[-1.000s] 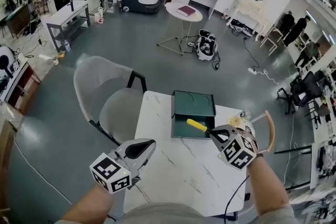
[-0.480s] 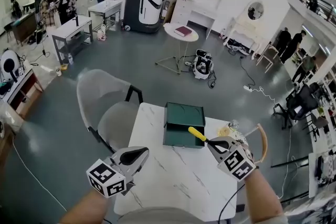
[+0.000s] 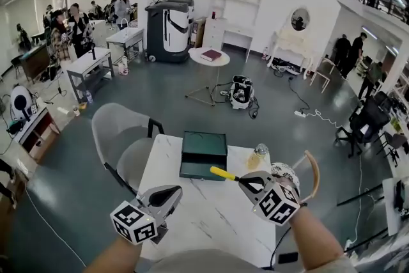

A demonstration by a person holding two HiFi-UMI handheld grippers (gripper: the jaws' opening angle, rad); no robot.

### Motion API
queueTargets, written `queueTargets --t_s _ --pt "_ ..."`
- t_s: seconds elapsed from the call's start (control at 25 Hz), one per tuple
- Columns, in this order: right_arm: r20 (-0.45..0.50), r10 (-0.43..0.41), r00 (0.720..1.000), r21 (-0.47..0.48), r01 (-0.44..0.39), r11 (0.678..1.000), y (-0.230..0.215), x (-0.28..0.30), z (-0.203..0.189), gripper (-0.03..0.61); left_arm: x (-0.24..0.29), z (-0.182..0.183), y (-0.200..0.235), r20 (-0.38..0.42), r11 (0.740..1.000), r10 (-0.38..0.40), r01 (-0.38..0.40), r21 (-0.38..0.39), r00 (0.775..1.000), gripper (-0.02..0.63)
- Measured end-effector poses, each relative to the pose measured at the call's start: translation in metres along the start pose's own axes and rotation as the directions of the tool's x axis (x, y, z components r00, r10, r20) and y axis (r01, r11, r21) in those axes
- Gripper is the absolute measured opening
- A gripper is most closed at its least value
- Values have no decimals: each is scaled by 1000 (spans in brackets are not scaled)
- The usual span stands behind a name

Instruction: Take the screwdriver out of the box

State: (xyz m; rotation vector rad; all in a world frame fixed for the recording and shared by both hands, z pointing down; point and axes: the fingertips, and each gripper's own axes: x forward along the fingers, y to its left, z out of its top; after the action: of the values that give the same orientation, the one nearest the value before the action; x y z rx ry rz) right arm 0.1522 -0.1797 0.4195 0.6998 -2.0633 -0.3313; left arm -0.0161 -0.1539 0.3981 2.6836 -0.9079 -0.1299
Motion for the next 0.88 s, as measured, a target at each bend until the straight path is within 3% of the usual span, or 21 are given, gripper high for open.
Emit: queueTargets --t_s 0.2,0.56,0.88 --pt "87 9 996 18 -10 1000 13 -37 -14 9 2 -6 -47 -11 999 42 -42 27 999 5" --pt "280 32 960 175 -83 981 22 -82 -51 9 -10 -16 -97 -15 991 134 -133 31 991 5" --pt "482 -4 876 405 -220 887 17 -107 -49 9 -26 -3 -99 -11 987 157 -157 40 987 5"
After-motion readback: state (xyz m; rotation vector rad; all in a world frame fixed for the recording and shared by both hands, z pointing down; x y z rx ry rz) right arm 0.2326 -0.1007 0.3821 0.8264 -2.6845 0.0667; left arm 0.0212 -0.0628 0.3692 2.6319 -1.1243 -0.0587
